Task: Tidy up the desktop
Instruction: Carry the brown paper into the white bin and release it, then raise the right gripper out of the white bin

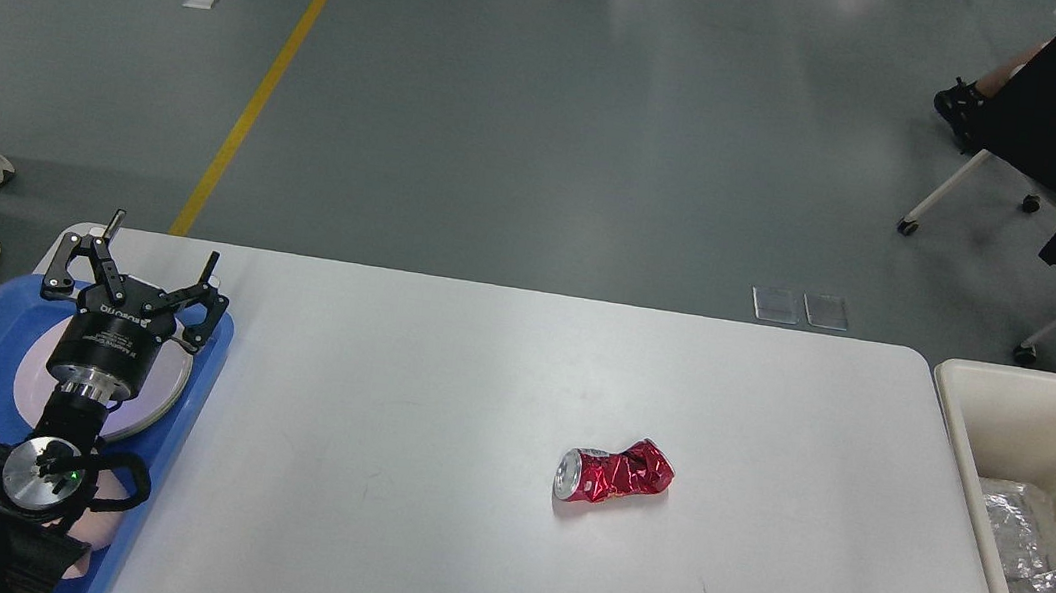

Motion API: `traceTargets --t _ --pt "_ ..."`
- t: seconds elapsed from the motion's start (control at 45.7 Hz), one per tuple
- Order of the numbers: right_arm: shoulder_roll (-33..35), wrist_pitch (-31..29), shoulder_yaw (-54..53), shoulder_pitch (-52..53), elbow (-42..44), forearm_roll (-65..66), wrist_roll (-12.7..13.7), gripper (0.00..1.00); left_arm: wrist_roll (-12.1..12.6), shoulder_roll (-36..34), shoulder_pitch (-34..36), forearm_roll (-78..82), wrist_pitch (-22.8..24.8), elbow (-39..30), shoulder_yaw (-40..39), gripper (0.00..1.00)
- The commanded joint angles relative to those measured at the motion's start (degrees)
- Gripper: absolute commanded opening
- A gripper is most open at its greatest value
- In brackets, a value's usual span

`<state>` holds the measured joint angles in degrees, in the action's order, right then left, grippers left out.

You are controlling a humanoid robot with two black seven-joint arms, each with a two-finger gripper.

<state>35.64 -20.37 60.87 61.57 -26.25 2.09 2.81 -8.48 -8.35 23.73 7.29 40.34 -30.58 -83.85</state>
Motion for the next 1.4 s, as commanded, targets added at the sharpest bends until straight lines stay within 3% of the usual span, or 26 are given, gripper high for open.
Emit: traceTargets --t 0.0,0.241,0.942,0.986,1.03,1.139,1.38 --pt "-6.8 10.9 -1.3 -12.3 7.9 -0.3 0.1 0.00 0.0 0.0 -0.1 0.0 0.0 0.0 0.0 0.97" --pt "-14.8 19.4 -1.5 -27.1 20.6 -0.6 1.1 0.00 0.0 0.0 0.0 0.0 0.0 0.0 0.0 0.97" --pt "-15.0 21.5 -4.7 -31.2 20.6 -0.7 1.2 0.01 0.0 0.0 0.0 0.0 0.0 0.0 0.0 0.97" --pt "-14.9 22.1 -6.1 -31.2 20.7 -0.7 1.1 0.37 0.0 0.0 0.0 0.0 0.0 0.0 0.0 0.97" --pt "-14.7 23.6 -7.8 -31.3 20.7 -0.8 0.9 0.65 0.0 0.0 0.0 0.0 0.0 0.0 0.0 0.97" --pt "-13.7 26.3 -9.7 -31.9 20.5 -0.8 0.7 1.00 0.0 0.0 0.0 0.0 0.0 0.0 0.0 0.97" --pt "-13.2 26.3 -10.2 -31.3 19.8 -0.8 0.7 1.00 0.0 0.0 0.0 0.0 0.0 0.0 0.0 0.97"
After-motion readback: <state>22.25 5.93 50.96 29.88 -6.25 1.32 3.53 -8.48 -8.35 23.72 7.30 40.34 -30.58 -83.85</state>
